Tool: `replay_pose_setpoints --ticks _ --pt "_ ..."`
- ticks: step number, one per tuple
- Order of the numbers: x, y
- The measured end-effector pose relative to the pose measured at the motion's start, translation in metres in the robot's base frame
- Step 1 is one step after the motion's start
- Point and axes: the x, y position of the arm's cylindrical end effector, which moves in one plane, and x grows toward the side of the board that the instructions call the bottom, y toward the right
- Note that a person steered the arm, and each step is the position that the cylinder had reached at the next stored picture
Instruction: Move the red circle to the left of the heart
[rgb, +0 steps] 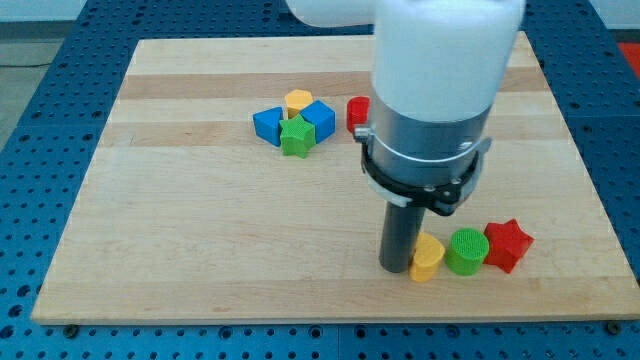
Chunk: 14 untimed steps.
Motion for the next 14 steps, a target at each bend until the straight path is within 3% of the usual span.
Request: replay_pose_setpoints --ticks 2,4,7,8,10,14 --pt "-0.018 -0.019" --pt "-0.081 -0.062" --pt "-0.193 0.009" --pt "-0.231 -0.02" --pt "-0.241 -0.046" --pt "-0.203 -0.095"
